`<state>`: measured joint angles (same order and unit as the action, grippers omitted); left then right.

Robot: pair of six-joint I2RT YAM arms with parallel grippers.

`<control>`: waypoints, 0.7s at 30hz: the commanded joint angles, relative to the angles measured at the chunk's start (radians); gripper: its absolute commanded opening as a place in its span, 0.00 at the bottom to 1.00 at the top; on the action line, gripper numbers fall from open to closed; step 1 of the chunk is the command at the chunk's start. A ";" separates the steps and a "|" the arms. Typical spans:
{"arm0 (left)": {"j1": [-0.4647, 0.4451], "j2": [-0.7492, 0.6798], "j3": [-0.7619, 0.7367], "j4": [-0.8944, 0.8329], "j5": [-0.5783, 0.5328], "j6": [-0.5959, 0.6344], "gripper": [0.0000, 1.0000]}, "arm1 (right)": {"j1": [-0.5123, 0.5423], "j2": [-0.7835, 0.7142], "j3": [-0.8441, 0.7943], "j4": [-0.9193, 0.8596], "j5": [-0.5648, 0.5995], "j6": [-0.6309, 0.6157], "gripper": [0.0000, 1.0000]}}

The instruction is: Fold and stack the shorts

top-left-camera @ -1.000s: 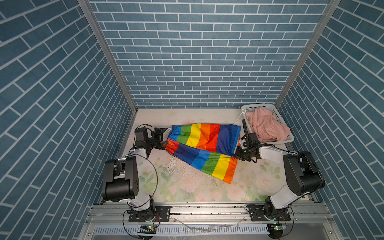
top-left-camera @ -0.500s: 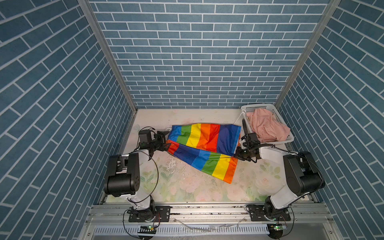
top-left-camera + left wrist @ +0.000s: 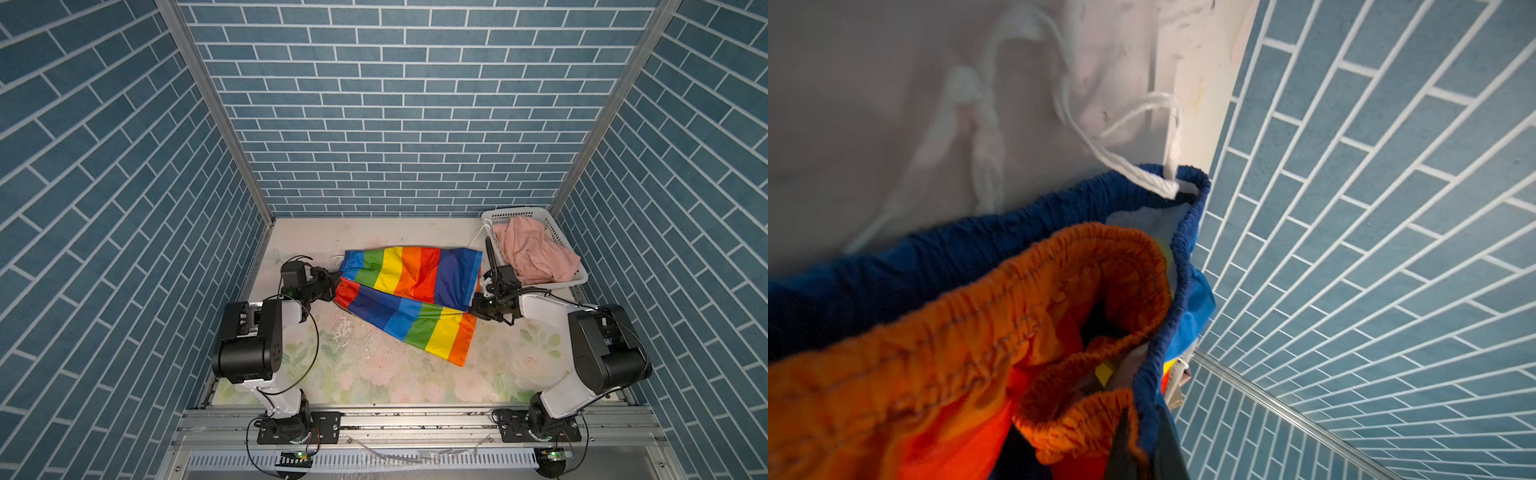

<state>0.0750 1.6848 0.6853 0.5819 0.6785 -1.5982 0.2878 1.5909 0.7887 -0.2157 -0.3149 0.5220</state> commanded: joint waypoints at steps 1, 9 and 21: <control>0.000 -0.021 0.141 -0.059 0.031 0.100 0.00 | 0.000 -0.068 0.050 -0.069 0.022 -0.030 0.00; 0.074 -0.068 0.358 -0.484 0.050 0.436 0.00 | 0.079 -0.341 0.042 -0.154 0.016 -0.034 0.00; 0.161 -0.101 0.080 -0.514 0.091 0.555 0.00 | 0.298 -0.379 -0.304 0.053 0.056 0.184 0.00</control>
<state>0.2039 1.6062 0.8001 0.0952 0.7746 -1.1122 0.5671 1.2129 0.5034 -0.2111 -0.2974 0.6342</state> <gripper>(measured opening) 0.078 0.046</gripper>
